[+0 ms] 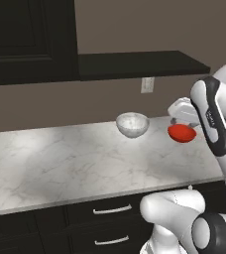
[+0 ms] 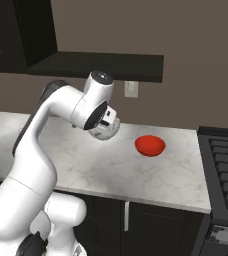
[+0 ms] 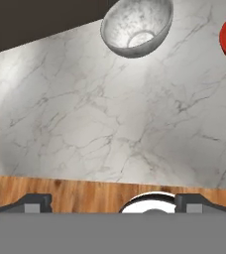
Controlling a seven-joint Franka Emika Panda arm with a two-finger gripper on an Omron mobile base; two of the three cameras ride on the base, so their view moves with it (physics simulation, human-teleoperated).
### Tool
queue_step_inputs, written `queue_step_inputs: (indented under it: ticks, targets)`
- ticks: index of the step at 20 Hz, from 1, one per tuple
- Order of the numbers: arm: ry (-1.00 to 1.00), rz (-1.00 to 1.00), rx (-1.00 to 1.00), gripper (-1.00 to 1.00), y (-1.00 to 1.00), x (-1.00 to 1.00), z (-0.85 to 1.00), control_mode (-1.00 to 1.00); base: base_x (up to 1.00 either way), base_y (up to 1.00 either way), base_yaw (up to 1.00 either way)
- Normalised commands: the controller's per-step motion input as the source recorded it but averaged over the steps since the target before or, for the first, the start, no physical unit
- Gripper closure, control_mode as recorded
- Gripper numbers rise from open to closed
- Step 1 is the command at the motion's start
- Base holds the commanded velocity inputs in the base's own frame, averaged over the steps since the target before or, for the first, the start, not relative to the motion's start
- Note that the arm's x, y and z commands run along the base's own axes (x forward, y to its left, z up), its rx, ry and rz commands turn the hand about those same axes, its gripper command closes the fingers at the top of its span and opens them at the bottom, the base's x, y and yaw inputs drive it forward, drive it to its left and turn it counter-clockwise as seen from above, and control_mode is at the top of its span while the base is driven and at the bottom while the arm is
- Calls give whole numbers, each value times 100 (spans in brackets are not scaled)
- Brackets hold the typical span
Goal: Pick up the bowls on the counter and stack them on top of one another in the open cabinet. Place the smaller bowl on top of the larger bowl.
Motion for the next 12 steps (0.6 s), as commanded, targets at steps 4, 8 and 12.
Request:
queue_step_inputs:
  ticks: [4,8,12]
  targets:
    - [0,-1,10,-100,-41,-1,0,-100,0,0,0]
    - [0,-1,8,-100,-41,-1,-3,-100,0,0,0]
    - [0,-1,4,-100,-39,0,-10,-100,0,0,0]
